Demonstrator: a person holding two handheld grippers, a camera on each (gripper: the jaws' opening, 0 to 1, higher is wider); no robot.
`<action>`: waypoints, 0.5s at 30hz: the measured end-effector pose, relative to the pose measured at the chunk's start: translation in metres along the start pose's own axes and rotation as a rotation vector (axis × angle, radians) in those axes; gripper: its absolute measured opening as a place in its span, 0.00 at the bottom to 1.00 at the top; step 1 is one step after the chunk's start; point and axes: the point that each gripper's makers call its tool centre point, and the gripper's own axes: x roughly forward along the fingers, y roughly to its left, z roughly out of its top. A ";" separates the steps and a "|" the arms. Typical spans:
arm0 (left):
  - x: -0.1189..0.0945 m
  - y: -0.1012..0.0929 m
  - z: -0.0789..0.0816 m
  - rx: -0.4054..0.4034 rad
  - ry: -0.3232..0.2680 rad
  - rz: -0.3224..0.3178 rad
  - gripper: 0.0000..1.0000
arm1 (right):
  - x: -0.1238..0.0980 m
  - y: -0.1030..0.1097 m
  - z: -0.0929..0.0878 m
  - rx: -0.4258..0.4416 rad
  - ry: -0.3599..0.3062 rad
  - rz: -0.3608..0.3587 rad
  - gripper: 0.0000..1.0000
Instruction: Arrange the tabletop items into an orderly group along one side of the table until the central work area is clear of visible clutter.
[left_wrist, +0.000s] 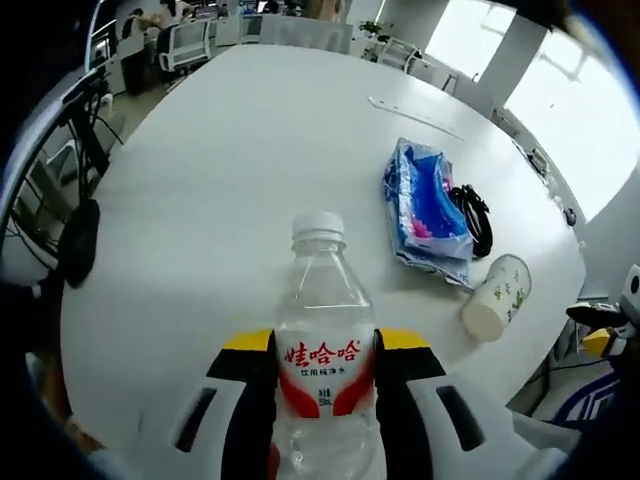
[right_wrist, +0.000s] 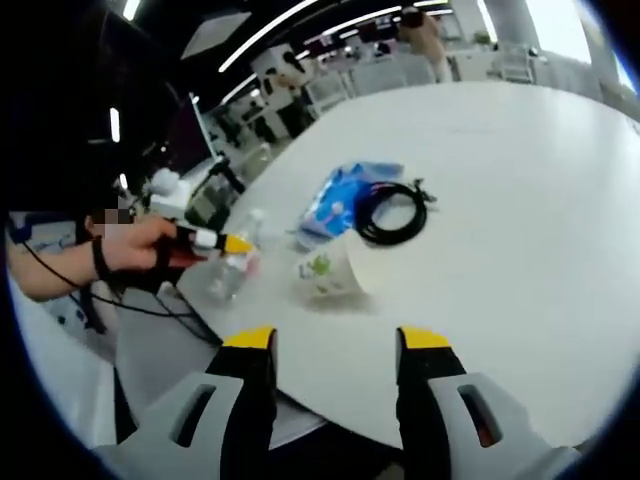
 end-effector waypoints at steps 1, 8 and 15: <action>0.000 0.001 0.000 -0.002 -0.001 0.005 0.37 | 0.001 0.000 0.000 -0.001 0.001 0.003 0.46; -0.007 0.004 0.003 0.012 -0.039 0.014 0.37 | 0.010 0.004 -0.004 0.011 0.006 0.022 0.46; -0.013 0.005 0.007 0.037 -0.067 0.029 0.37 | 0.015 0.006 -0.006 0.016 0.007 0.034 0.45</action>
